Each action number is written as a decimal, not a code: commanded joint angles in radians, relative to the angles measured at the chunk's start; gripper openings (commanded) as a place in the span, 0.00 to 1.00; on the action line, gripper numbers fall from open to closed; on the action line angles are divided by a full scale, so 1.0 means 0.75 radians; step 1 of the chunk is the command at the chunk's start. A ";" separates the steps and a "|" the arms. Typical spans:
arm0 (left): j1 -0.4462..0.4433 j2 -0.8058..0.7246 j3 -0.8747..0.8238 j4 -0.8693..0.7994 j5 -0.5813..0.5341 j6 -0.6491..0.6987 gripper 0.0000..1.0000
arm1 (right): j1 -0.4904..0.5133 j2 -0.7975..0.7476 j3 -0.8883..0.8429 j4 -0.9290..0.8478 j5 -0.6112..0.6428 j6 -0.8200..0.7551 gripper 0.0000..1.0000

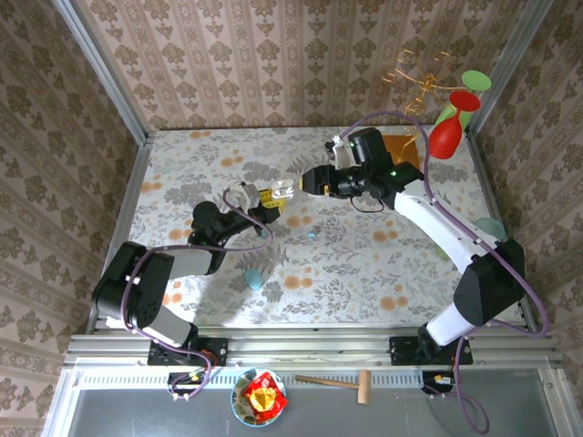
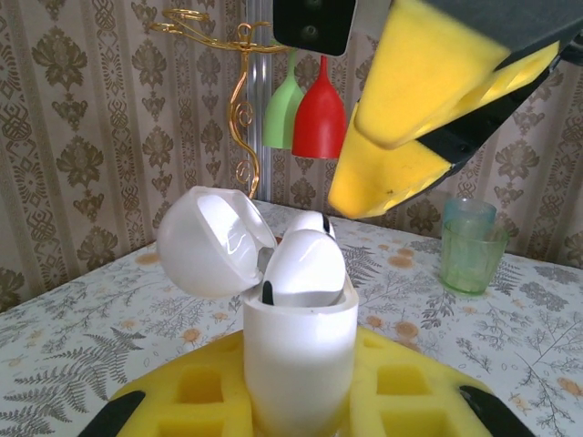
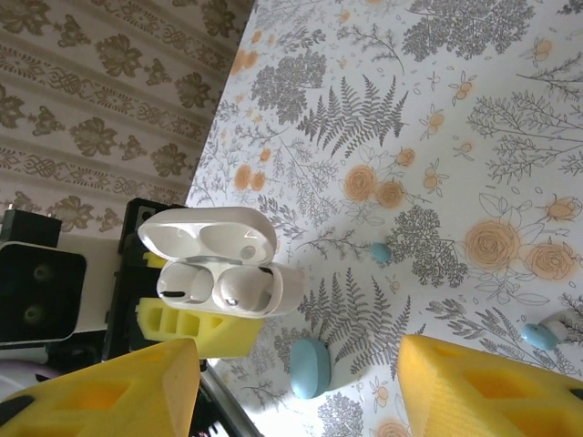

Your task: Insert wireless bluetooth earbuds into charging case

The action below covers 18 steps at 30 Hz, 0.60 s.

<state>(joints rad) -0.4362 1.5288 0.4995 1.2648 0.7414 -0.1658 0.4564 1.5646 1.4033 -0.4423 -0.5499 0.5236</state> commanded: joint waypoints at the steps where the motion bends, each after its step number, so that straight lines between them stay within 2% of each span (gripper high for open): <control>1: 0.005 -0.042 0.030 0.042 0.039 -0.037 0.00 | 0.015 0.047 0.021 0.023 -0.017 0.010 0.60; 12: -0.013 -0.032 0.053 0.042 0.054 -0.030 0.00 | 0.036 0.075 0.050 0.016 -0.048 -0.013 0.60; 18: -0.001 -0.057 -0.021 0.039 0.056 0.238 0.00 | 0.041 0.006 0.080 0.039 0.013 -0.020 0.62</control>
<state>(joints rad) -0.4377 1.5211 0.5014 1.2655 0.7635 -0.1009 0.4782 1.6108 1.4059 -0.4259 -0.5537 0.5262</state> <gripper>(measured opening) 0.193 0.613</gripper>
